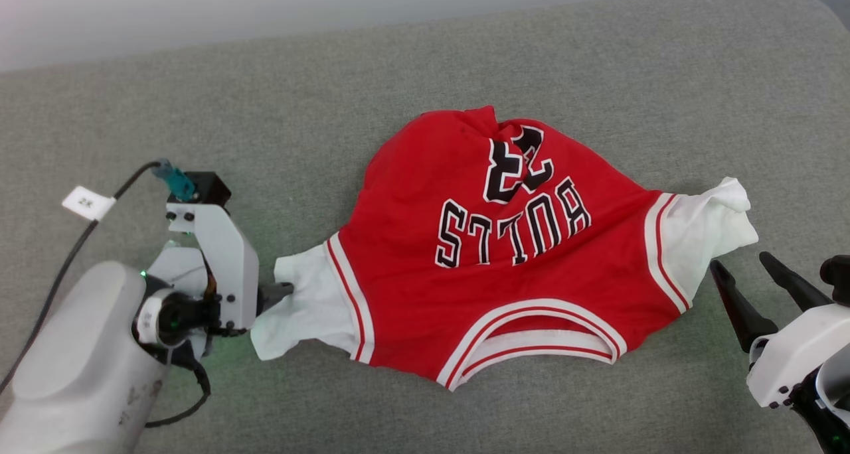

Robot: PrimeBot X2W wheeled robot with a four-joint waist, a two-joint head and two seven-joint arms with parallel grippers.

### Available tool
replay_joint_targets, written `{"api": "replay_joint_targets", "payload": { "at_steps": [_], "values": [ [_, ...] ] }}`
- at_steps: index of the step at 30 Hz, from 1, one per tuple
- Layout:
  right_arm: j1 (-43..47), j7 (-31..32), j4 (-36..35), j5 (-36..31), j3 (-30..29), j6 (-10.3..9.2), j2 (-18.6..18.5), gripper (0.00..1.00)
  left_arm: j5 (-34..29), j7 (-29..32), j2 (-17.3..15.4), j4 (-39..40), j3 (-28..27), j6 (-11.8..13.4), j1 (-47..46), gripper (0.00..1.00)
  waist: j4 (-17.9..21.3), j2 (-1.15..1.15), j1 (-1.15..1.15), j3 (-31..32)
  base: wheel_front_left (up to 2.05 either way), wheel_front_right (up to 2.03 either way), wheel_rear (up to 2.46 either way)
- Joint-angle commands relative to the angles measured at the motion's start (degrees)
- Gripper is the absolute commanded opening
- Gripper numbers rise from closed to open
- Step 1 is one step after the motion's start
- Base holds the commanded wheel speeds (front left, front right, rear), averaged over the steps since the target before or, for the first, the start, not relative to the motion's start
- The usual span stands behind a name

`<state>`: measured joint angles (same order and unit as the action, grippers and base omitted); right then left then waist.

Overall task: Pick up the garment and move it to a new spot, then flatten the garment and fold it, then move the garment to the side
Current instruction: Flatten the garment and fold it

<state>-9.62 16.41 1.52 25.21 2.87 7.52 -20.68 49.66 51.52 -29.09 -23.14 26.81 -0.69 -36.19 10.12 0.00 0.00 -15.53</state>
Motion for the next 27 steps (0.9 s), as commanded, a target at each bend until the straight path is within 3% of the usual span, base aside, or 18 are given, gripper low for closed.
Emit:
{"api": "replay_joint_targets", "payload": {
  "at_steps": [1, 9, 13, 14, 15, 16, 27],
  "values": [
    [-0.4, 0.1, 0.0, 0.2, -0.3, -0.07, -0.1, 1.00, 1.1, 1.3, 2.0, -1.4, 1.1, 0.3, 1.7, 1.00, -0.1, 0.00, 0.00, 0.0, 0.00, 0.00, 0.00],
    [-0.7, 0.5, -0.2, -0.2, -0.2, -0.06, 0.2, 1.00, 4.1, 5.7, 4.5, 0.3, 1.7, 1.9, 2.2, 1.00, -0.6, 0.00, 0.00, -0.3, 0.00, 0.00, 0.00],
    [-1.0, 0.6, -0.3, -0.2, 0.1, -0.06, 0.2, 1.00, 3.1, 6.4, 4.3, 1.3, 2.8, 2.4, 2.6, 1.00, -0.5, 0.00, 0.00, -0.6, 0.00, 0.00, 0.00],
    [-1.1, 0.5, -0.3, -0.1, 0.1, -0.06, 0.2, 1.00, 3.1, 6.9, 4.2, 1.3, 3.2, 2.3, 2.8, 0.75, -0.4, 0.00, 0.00, -0.7, 0.00, 0.00, 0.00],
    [-1.2, 0.5, -0.2, 0.0, 0.2, -0.07, 0.2, 1.00, 3.0, 7.1, 4.1, 1.3, 3.4, 2.4, 3.0, 0.06, -0.4, 0.00, 0.00, -0.8, 0.00, 0.00, 0.00],
    [-1.3, 0.6, -0.2, 0.0, 0.2, -0.07, 0.2, 1.00, 2.9, 7.3, 4.0, 1.3, 3.5, 2.5, 3.0, 0.00, -0.3, 0.00, 0.00, -0.8, 0.00, 0.00, 0.00],
    [-3.4, 5.6, -0.1, 3.1, 0.3, -0.07, -1.7, 1.00, 1.5, 4.0, 2.2, 2.8, 1.9, 2.5, -0.1, 0.00, -0.4, 0.00, 0.00, -2.0, 0.00, 0.00, 0.00]
  ]
}}
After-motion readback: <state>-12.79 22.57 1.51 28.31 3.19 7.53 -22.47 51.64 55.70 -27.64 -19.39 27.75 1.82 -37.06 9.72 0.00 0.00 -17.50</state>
